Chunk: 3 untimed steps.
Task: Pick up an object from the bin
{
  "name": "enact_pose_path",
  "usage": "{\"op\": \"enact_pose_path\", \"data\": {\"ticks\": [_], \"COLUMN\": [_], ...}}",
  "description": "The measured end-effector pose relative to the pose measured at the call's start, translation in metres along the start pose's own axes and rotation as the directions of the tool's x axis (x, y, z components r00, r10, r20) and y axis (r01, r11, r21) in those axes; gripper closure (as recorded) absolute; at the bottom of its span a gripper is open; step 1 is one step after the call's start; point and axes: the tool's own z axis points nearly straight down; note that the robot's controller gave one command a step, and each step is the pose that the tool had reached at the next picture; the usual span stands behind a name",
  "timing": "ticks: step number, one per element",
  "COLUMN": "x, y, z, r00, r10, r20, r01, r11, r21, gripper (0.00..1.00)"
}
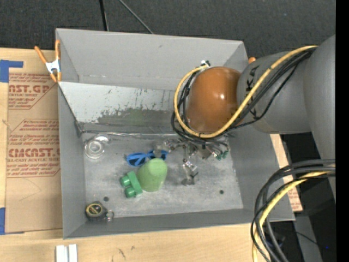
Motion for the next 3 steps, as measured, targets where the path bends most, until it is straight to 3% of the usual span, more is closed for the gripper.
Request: {"op": "enact_pose_path", "data": {"ticks": [1, 2, 3], "x": [0.017, 0.024, 0.036], "y": [-0.031, 0.022, -0.01], "z": [0.007, 0.017, -0.106], "r00": [0.997, 0.997, 0.922], "r10": [0.08, 0.082, 0.386], "r20": [0.002, -0.001, 0.01], "r01": [-0.08, -0.082, -0.386], "r11": [0.997, 0.997, 0.922], "r21": [0.003, -0.002, 0.004], "gripper": [0.0, 0.0, 0.0]}}
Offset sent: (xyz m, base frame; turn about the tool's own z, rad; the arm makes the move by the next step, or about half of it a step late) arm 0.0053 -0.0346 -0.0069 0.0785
